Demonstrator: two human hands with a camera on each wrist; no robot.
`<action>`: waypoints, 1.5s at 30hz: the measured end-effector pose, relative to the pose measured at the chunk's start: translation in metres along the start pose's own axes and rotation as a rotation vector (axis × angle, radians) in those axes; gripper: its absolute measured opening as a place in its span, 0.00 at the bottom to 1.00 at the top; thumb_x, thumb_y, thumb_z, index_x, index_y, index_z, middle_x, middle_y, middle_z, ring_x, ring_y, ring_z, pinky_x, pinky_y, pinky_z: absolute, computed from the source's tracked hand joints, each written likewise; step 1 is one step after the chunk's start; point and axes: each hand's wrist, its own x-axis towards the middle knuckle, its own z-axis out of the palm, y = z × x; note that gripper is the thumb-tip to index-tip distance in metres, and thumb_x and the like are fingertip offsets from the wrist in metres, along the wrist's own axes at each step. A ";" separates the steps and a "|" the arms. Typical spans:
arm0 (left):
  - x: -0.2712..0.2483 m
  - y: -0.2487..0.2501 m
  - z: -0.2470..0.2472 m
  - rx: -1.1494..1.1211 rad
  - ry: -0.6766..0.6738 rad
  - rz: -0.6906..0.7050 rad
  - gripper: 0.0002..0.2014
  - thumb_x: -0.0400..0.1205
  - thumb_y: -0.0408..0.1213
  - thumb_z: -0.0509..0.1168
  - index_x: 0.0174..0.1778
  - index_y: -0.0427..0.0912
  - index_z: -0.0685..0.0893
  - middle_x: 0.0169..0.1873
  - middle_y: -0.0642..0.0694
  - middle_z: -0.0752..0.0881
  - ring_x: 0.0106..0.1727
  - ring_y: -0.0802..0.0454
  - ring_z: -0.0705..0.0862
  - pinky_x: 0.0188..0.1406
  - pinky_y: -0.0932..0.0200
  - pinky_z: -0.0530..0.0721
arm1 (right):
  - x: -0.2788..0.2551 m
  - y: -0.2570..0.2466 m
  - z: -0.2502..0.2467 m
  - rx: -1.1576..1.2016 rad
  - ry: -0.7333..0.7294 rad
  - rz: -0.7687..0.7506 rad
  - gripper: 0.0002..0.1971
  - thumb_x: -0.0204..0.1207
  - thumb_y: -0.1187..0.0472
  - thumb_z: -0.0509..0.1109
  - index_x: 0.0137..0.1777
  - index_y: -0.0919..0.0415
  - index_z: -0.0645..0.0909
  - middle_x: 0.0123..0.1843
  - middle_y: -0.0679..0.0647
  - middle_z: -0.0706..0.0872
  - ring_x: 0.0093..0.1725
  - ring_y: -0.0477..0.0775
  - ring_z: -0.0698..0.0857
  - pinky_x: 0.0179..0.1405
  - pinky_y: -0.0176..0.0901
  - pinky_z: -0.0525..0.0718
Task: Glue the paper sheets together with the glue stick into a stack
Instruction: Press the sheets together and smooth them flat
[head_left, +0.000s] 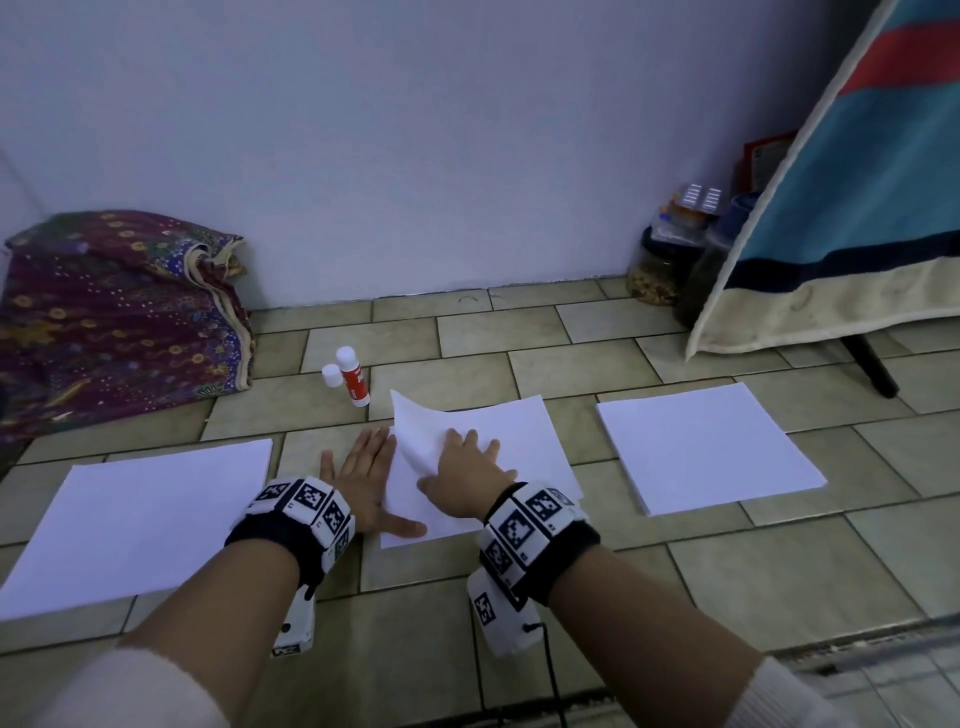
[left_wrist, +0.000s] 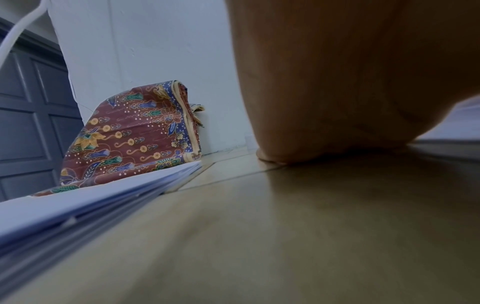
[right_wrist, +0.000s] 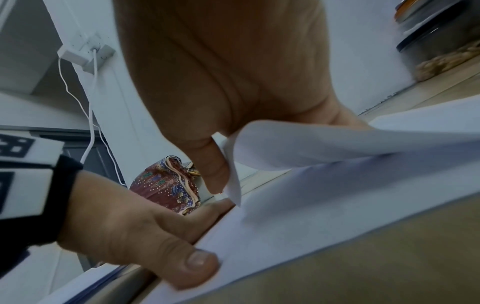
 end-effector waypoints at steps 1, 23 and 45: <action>0.000 0.000 0.000 0.002 0.007 0.000 0.89 0.23 0.88 0.31 0.83 0.42 0.31 0.83 0.47 0.31 0.83 0.50 0.30 0.78 0.33 0.34 | -0.001 -0.002 0.001 -0.002 -0.007 0.007 0.38 0.83 0.49 0.61 0.84 0.58 0.43 0.86 0.56 0.43 0.84 0.67 0.40 0.77 0.75 0.51; 0.002 -0.001 0.001 0.026 -0.013 -0.014 0.67 0.55 0.75 0.54 0.82 0.42 0.30 0.82 0.47 0.29 0.82 0.49 0.28 0.78 0.33 0.35 | -0.014 -0.004 0.004 0.044 0.001 0.022 0.38 0.84 0.47 0.59 0.85 0.59 0.42 0.86 0.59 0.43 0.84 0.68 0.39 0.78 0.75 0.49; 0.003 -0.002 0.001 0.031 -0.025 -0.005 0.75 0.40 0.81 0.43 0.82 0.44 0.28 0.82 0.48 0.29 0.82 0.50 0.27 0.78 0.34 0.34 | -0.012 -0.007 0.004 0.066 -0.001 0.024 0.39 0.83 0.45 0.60 0.84 0.60 0.42 0.86 0.61 0.42 0.84 0.68 0.39 0.78 0.75 0.48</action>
